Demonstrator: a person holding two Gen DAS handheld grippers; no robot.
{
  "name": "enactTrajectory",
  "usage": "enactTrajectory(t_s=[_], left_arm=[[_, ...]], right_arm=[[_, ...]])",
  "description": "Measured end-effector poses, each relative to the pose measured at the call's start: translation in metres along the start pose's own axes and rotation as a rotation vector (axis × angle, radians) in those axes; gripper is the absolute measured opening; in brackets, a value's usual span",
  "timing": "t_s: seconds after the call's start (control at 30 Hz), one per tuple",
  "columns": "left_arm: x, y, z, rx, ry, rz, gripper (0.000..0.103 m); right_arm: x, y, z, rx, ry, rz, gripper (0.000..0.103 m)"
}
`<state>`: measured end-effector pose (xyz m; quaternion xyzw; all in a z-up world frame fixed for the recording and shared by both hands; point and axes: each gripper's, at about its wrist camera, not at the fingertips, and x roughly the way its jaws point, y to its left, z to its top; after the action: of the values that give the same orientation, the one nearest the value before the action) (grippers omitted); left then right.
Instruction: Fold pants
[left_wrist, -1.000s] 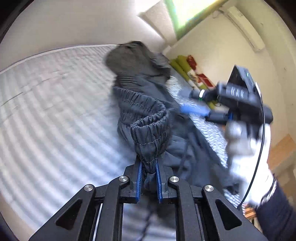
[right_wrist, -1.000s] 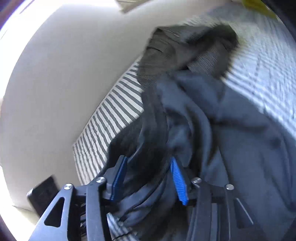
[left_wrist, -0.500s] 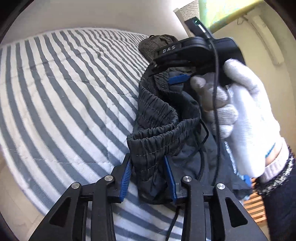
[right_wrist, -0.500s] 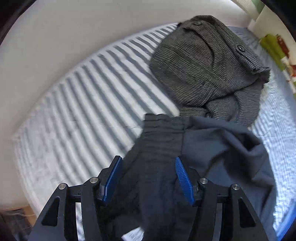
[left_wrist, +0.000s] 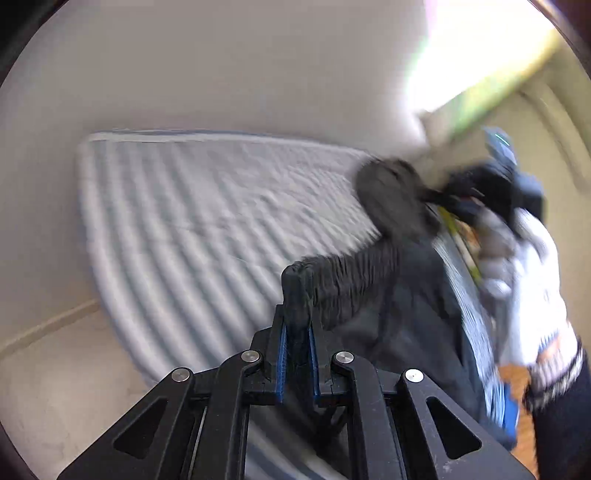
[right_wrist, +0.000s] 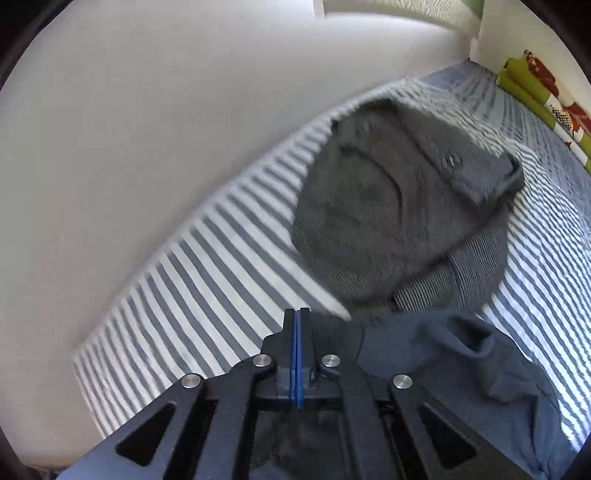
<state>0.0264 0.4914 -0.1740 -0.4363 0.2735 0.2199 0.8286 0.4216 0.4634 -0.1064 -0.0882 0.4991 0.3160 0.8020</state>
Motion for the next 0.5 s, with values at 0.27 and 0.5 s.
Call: enactTrajectory(t_s=[0.27, 0.5], left_arm=[[0.000, 0.012, 0.016, -0.028, -0.014, 0.039, 0.011], [0.001, 0.011, 0.010, -0.015, 0.002, 0.059, 0.011]], right_arm=[[0.020, 0.038, 0.017, -0.044, 0.077, 0.155, 0.014], [0.043, -0.034, -0.026, -0.117, 0.195, 0.027, 0.048]])
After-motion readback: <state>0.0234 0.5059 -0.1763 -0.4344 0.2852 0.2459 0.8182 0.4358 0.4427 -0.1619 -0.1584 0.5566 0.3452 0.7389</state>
